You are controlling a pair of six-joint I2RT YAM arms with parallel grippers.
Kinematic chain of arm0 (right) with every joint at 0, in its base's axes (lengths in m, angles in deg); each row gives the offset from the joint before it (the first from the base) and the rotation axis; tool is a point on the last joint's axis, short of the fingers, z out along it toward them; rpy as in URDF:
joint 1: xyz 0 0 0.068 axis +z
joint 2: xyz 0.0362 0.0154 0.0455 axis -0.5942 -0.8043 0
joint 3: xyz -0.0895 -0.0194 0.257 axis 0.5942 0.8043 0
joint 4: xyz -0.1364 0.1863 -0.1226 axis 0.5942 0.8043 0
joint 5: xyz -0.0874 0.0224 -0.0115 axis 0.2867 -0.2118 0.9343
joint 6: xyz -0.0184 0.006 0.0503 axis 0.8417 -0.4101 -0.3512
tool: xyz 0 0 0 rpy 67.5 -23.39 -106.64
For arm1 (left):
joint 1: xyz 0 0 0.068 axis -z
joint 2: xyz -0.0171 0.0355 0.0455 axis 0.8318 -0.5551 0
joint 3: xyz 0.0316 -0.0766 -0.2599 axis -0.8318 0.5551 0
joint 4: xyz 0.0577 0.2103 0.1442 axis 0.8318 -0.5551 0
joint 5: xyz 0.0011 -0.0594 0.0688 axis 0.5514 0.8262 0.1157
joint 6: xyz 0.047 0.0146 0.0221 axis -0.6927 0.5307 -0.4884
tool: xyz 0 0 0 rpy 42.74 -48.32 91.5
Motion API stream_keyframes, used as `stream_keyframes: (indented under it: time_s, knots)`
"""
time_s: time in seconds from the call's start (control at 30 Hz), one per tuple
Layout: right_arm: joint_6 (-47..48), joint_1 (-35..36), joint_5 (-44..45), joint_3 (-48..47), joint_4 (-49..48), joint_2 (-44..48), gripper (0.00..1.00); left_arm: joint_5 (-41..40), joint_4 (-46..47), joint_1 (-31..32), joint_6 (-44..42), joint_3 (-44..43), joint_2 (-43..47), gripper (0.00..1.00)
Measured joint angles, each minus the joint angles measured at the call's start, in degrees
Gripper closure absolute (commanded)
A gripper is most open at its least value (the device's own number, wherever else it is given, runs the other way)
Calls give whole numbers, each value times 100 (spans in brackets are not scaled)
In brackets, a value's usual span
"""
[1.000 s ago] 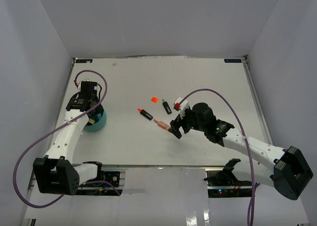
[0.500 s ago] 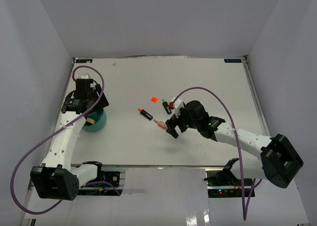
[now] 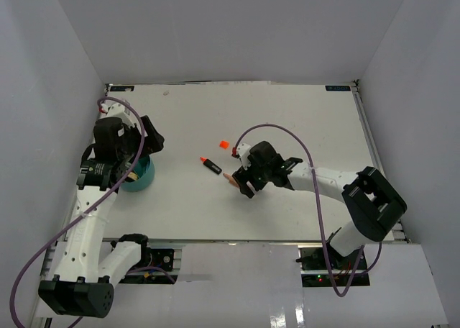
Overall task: Sort the stationery into containers
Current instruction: Pick up the pen from the center of the board.
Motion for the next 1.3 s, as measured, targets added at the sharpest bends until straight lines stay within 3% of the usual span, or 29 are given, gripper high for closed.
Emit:
stream_keyframes:
  time_s: [0.7, 1.3]
  knots:
    - [153, 485, 866, -407, 531, -710, 32, 271, 302, -11, -44, 341, 210, 2]
    - [214, 592, 938, -533, 614, -811, 58, 354, 306, -11, -42, 396, 238, 2]
